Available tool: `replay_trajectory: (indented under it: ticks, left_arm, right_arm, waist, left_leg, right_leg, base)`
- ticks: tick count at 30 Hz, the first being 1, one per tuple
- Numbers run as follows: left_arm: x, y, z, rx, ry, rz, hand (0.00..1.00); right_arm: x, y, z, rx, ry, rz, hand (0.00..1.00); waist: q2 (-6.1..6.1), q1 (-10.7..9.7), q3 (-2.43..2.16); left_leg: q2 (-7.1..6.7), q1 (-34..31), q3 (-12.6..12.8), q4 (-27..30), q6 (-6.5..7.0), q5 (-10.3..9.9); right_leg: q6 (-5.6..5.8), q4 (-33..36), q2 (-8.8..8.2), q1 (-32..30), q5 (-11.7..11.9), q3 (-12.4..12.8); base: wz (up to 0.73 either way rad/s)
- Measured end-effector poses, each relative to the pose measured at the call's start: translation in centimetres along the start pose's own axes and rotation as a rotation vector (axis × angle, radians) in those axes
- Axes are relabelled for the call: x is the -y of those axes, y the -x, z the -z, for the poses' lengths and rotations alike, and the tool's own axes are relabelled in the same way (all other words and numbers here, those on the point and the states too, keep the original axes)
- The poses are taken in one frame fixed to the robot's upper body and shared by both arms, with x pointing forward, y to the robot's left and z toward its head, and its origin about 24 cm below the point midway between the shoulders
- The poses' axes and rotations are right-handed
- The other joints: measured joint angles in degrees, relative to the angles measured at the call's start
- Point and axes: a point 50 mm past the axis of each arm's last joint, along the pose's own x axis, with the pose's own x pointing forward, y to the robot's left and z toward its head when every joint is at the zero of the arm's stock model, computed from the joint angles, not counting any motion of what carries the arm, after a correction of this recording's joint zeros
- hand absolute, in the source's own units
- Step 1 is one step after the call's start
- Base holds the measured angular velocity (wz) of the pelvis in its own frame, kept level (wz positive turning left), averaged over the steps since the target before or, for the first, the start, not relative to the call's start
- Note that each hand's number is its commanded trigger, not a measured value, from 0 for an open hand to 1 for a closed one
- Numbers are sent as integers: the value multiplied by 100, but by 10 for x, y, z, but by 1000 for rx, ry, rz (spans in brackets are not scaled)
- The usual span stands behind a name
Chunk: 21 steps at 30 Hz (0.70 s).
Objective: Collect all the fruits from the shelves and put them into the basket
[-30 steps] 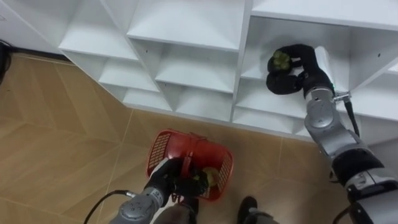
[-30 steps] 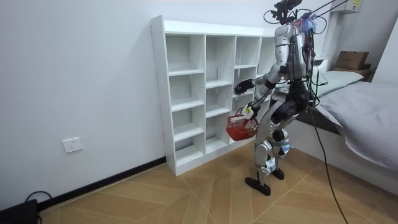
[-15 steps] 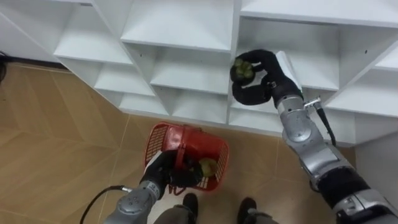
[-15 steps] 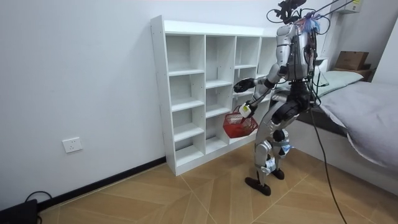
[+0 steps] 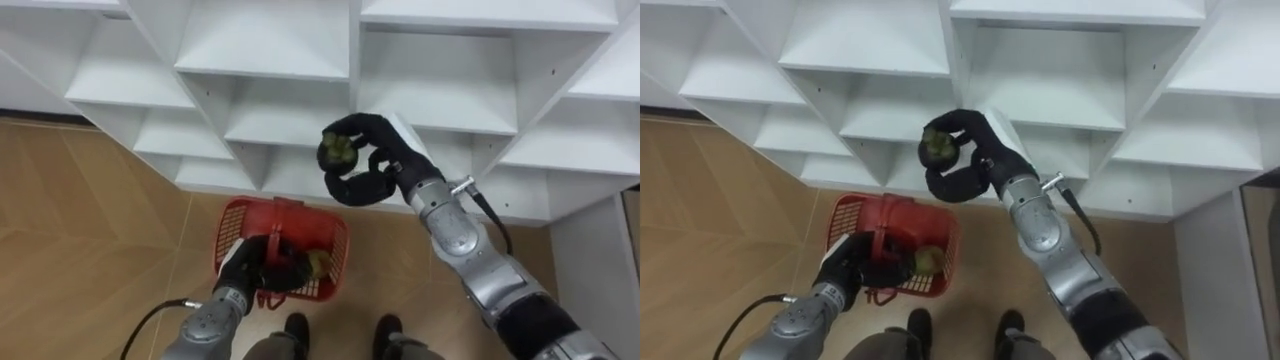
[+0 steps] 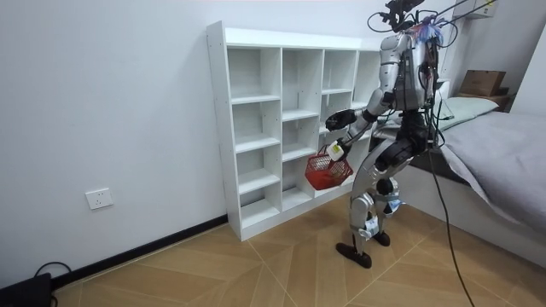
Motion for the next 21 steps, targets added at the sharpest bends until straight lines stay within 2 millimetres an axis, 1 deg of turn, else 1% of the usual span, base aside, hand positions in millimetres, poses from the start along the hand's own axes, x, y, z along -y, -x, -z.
replay_trajectory:
  ticks: [4, 14, 16, 19, 21]
  left_arm:
    - [-1, -3, -2, -3, -7, -6, 100]
    - [-2, -8, -17, 40, -18, -17, 100]
    - [-2, -8, -20, 56, -18, -14, 100]
    - [-3, -7, -29, 104, -12, -11, 100]
    - [-5, -7, -34, 126, 1, -15, 100]
  right_arm:
    - [-9, 8, 9, -31, -11, -53, 100]
    - [-13, 11, 13, -43, 3, -89, 100]
    - [-14, 13, 15, -51, 11, -93, 100]
    - [-13, 16, 18, -62, 13, -94, 100]
    - [-12, 16, 19, -62, 17, -92, 100]
  waist:
    - [-1, -43, 0]
    - [-11, -68, -9]
    - [-13, -59, -19]
    - [-21, -39, -41]
    - [-31, -42, -53]
  left_leg:
    - [0, -11, 70, 0, 5, -3]
    - [1, -81, 82, 17, 15, 37]
    - [9, -82, 79, 16, 13, 39]
    - [79, -87, 94, 11, 13, 41]
    - [79, -87, 98, 11, 13, 41]
  right_leg:
    - [15, -5, 1, -36, 37, 63]
    - [38, -8, -5, -101, 77, 61]
    - [45, -43, 7, -87, 98, 58]
    - [44, -216, 79, -32, 203, 63]
    - [45, -220, 82, -32, 207, 63]
  base:
    - [-7]
    - [-1]
    - [-2]
    - [-8]
    - [-3]
